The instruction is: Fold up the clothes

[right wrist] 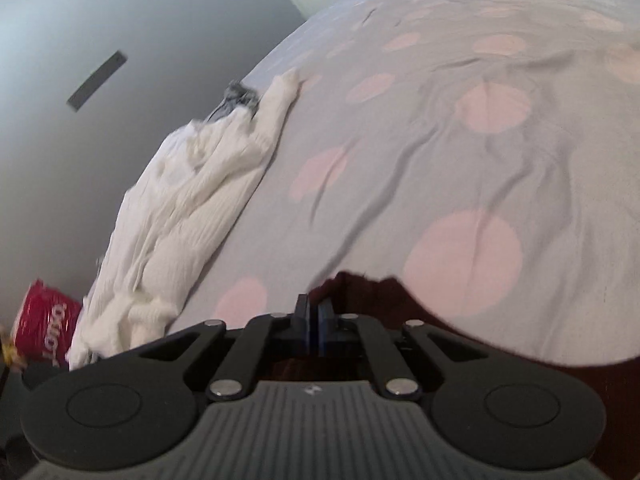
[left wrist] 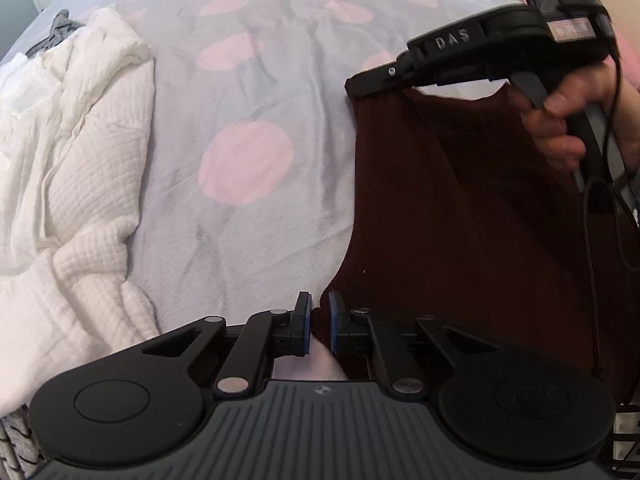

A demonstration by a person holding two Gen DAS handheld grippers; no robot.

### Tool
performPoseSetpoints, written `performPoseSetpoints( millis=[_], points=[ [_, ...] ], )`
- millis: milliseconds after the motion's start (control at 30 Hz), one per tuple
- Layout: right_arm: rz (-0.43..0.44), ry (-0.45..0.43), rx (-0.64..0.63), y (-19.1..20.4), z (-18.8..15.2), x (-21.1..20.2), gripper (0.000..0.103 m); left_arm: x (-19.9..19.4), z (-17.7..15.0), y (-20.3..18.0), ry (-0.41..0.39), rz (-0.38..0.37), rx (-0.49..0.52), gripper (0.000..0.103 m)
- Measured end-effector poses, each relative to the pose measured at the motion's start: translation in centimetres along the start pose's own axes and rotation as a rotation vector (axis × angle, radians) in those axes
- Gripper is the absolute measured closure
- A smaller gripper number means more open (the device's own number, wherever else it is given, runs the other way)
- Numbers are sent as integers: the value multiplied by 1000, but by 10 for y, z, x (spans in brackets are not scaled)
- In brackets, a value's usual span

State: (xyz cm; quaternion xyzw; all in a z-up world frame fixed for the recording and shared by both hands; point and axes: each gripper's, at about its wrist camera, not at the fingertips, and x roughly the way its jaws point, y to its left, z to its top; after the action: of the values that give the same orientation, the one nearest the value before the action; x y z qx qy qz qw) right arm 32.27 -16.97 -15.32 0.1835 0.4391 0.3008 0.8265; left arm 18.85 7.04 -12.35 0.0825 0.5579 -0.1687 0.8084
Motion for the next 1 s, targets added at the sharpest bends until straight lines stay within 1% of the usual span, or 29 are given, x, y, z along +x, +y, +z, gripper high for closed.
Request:
performPoseSetpoints(
  millis=[67, 167, 200, 267, 333, 367, 400, 433, 500, 533, 700, 800, 833, 933, 1000],
  points=[
    [-30, 20, 21, -6, 2, 11, 98, 2, 0, 2, 7, -3, -16, 96],
    [-32, 30, 49, -12, -2, 16, 100, 5, 2, 4, 13, -6, -26, 96],
    [-31, 34, 60, -12, -1, 14, 98, 4, 2, 3, 13, -2, -27, 95],
    [-31, 39, 74, -10, 1, 8, 90, 2, 2, 0, 15, 9, -19, 94],
    [-40, 30, 60, -3, 4, -8, 68, 0, 4, -3, 17, 28, -9, 91],
    [-49, 23, 49, 0, 6, -19, 50, -3, 4, -5, 8, 45, -9, 85],
    [-66, 11, 34, 3, 6, -32, 45, -6, 5, -7, 0, 63, -10, 81],
    [-83, 0, 18, 6, 7, -46, 45, -9, 5, -9, -11, 79, -11, 76],
    [-127, -16, -14, 9, 6, -79, 45, -19, 5, -12, -50, 98, -19, 76],
    [-157, -25, -22, 7, 3, -98, 45, -25, 6, -14, -72, 97, -25, 76],
    [-342, -97, -4, -10, -22, -210, 45, -54, 3, -28, -200, 0, -52, 76],
    [-474, -133, 45, -25, -49, -275, 45, -60, 3, -41, -229, -12, -48, 76],
    [-519, -142, 64, -31, -59, -294, 45, -61, 4, -45, -226, -9, -51, 75],
    [-650, -163, 128, -48, -89, -342, 46, -62, 6, -56, -210, -8, -56, 75],
    [-696, -173, 188, -60, -112, -364, 46, -60, 4, -61, -206, -7, -55, 75]
  ],
)
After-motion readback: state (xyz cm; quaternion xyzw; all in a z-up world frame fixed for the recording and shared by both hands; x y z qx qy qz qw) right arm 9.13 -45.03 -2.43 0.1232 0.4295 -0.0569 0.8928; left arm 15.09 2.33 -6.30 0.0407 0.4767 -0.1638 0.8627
